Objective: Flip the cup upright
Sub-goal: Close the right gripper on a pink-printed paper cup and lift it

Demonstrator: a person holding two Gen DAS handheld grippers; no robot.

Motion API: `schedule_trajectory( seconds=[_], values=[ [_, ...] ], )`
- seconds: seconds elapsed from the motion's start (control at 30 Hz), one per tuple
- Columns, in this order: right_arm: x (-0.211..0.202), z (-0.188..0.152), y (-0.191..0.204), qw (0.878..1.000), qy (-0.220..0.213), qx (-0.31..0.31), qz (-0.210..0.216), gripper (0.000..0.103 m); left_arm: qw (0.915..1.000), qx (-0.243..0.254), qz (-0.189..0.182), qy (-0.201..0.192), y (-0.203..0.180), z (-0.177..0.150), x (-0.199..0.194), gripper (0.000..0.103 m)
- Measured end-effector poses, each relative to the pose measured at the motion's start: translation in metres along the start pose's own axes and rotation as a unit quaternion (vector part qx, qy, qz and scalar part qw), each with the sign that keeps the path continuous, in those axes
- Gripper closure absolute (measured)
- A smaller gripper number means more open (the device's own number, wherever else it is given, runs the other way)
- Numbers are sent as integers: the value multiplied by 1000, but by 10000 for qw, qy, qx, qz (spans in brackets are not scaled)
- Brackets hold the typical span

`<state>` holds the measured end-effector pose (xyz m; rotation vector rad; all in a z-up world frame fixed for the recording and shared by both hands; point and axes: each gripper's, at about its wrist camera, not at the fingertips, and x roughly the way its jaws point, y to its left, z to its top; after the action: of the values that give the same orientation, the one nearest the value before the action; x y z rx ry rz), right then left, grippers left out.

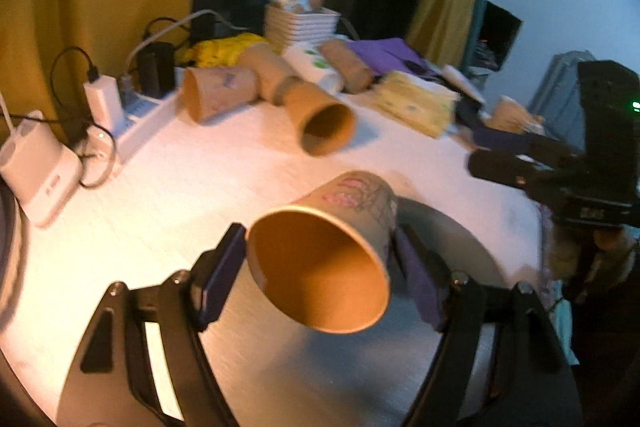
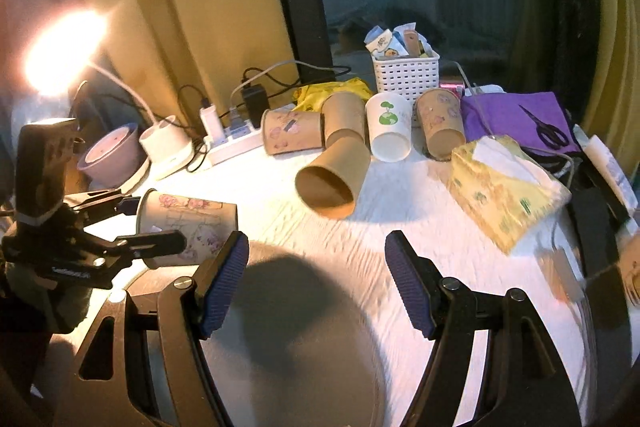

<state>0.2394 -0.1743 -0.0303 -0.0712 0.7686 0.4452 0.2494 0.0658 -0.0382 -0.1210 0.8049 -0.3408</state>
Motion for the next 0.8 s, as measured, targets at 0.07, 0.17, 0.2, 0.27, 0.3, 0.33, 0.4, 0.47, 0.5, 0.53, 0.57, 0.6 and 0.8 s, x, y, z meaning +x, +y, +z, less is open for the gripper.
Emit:
schedule_trajectory(
  seconds=[0.07, 0.17, 0.2, 0.27, 0.3, 0.33, 0.4, 0.47, 0.5, 0.53, 0.57, 0.6, 0.8],
  values=[
    [-11, -9, 4, 10000, 16, -25, -34, 29, 9996, 47, -281, 21, -15, -12, -7, 27],
    [-24, -24, 7, 9999, 50, -6, -105, 29, 9981, 226, -575, 49, -40, -30, -16, 27],
    [-28, -29, 7, 9999, 68, 8, -129, 29, 9974, 276, -661, 69, -47, -36, -17, 27],
    [-33, -41, 6, 9997, 124, 56, -197, 29, 9960, 368, -807, 122, -59, -47, -17, 27],
    [-35, -47, 5, 9996, 161, 86, -230, 29, 9954, 429, -837, 153, -66, -54, -17, 27],
    [-36, -55, 5, 9993, 218, 121, -263, 29, 9951, 458, -856, 177, -70, -59, -17, 27],
    [-38, -66, 4, 9990, 307, 143, -298, 29, 9940, 520, -935, 232, -77, -68, -16, 27],
    [-39, -77, 5, 9985, 403, 147, -332, 29, 9933, 594, -947, 292, -84, -77, -16, 27],
    [-40, -83, 5, 9983, 446, 164, -336, 29, 9929, 613, -970, 321, -86, -81, -16, 27],
    [-40, -87, 5, 9981, 490, 171, -343, 29, 9926, 627, -990, 328, -88, -84, -17, 27],
    [-41, -92, 5, 9978, 531, 176, -348, 29, 9922, 647, -1019, 324, -89, -86, -19, 27],
    [-41, -96, 6, 9977, 564, 175, -345, 29, 9917, 691, -1037, 326, -92, -89, -20, 27],
    [-43, -110, 8, 9972, 650, 227, -297, 29, 9923, 735, -934, 347, -95, -98, -24, 24]
  ],
)
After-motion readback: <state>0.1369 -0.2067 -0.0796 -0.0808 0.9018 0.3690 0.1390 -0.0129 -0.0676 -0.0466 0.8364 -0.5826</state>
